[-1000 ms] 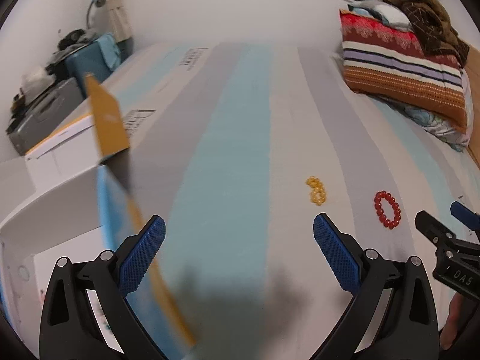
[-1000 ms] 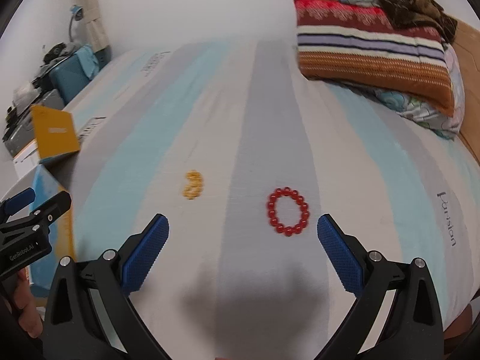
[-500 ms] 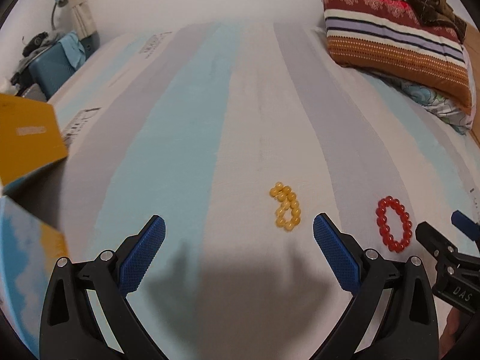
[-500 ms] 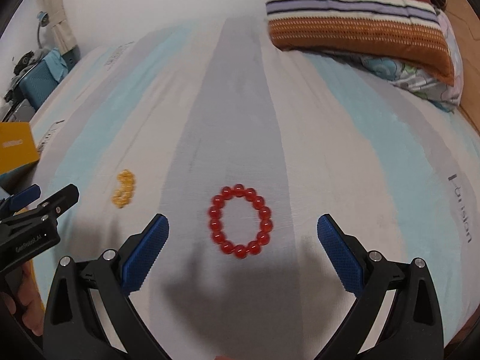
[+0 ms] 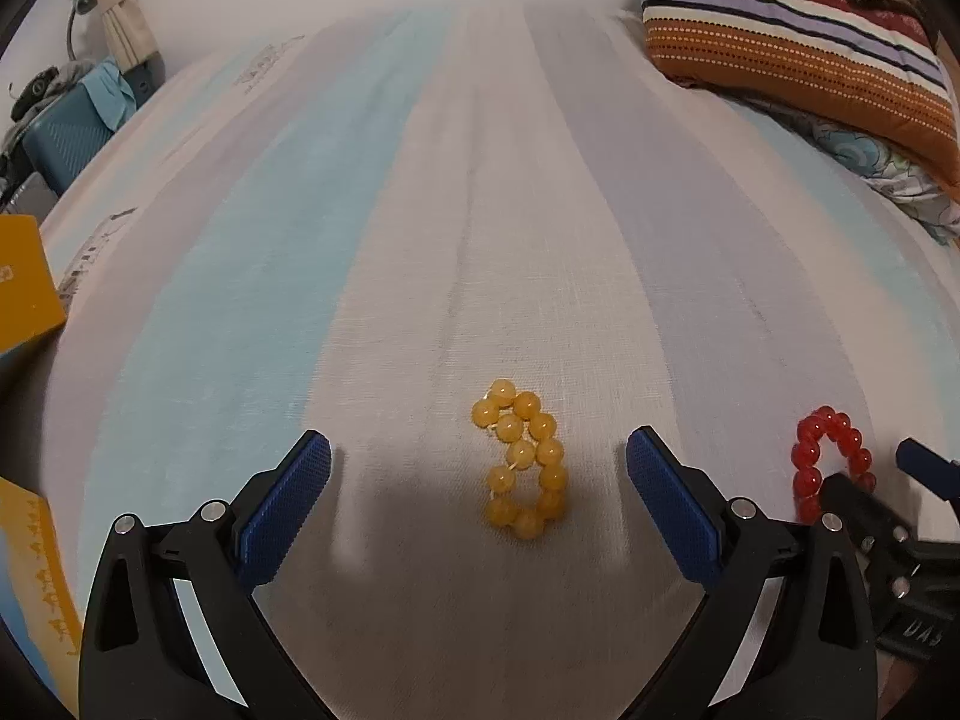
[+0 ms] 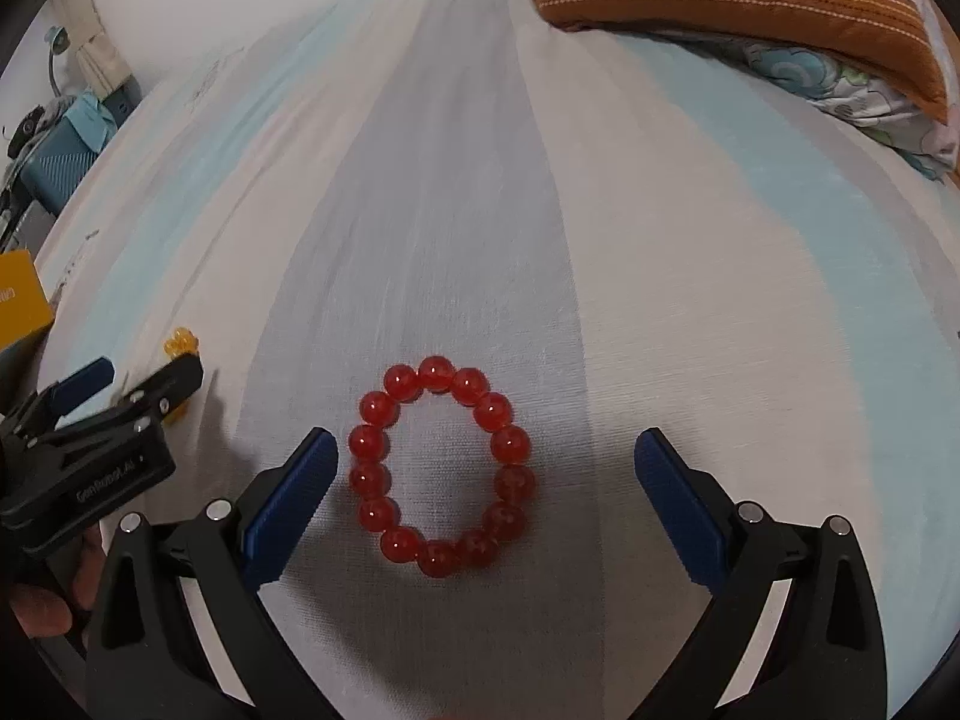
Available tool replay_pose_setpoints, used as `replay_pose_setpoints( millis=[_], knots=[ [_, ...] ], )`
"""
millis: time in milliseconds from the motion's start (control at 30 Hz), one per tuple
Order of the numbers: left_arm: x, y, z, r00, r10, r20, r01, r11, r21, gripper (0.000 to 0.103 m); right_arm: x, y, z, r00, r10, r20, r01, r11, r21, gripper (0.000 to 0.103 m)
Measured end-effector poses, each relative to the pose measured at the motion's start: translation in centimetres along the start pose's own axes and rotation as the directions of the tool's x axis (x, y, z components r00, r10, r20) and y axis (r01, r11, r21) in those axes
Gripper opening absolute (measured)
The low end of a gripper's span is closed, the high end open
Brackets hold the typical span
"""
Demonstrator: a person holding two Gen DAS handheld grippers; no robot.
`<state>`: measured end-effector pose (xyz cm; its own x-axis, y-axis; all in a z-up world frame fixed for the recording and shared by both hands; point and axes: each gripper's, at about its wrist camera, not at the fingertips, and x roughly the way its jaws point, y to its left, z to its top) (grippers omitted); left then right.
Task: Organize jewelry
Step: 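Grasp the yellow amber bracelet with the left tool while the right tool grasps the red bead bracelet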
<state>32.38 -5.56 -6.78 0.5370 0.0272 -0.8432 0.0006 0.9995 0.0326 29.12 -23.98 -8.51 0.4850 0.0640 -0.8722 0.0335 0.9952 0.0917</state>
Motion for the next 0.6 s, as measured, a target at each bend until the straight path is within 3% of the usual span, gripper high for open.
replay_pose_setpoints(
  millis=[167,300,500,533,600],
  knots=[
    [1.0,-0.1,0.0,0.999,-0.007,-0.044,0.007,1.000,-0.012,0.082,0.6,0.2,-0.1,1.000,0.004,-0.005,-0.005,1.000,-0.018,0.084],
    [1.0,-0.4,0.0,0.999,0.005,-0.043,-0.005,1.000,0.001,0.065,0.7,0.9,-0.1,1.000,-0.008,-0.011,0.008,0.998,-0.063,0.062],
    [0.4,-0.7,-0.3,0.999,0.025,-0.043,-0.024,0.999,0.029,0.028,0.6,1.2,0.0,1.000,-0.021,-0.009,0.021,0.997,-0.075,0.036],
    [0.3,-0.8,-0.3,0.998,0.044,-0.040,-0.043,0.998,0.037,0.021,0.5,1.2,0.0,1.000,-0.017,-0.008,0.016,0.997,-0.070,0.029],
    [0.2,-0.7,-0.4,0.996,0.081,-0.031,-0.080,0.996,0.043,0.010,0.4,1.0,0.1,1.000,-0.010,-0.007,0.010,0.998,-0.062,0.025]
  ],
)
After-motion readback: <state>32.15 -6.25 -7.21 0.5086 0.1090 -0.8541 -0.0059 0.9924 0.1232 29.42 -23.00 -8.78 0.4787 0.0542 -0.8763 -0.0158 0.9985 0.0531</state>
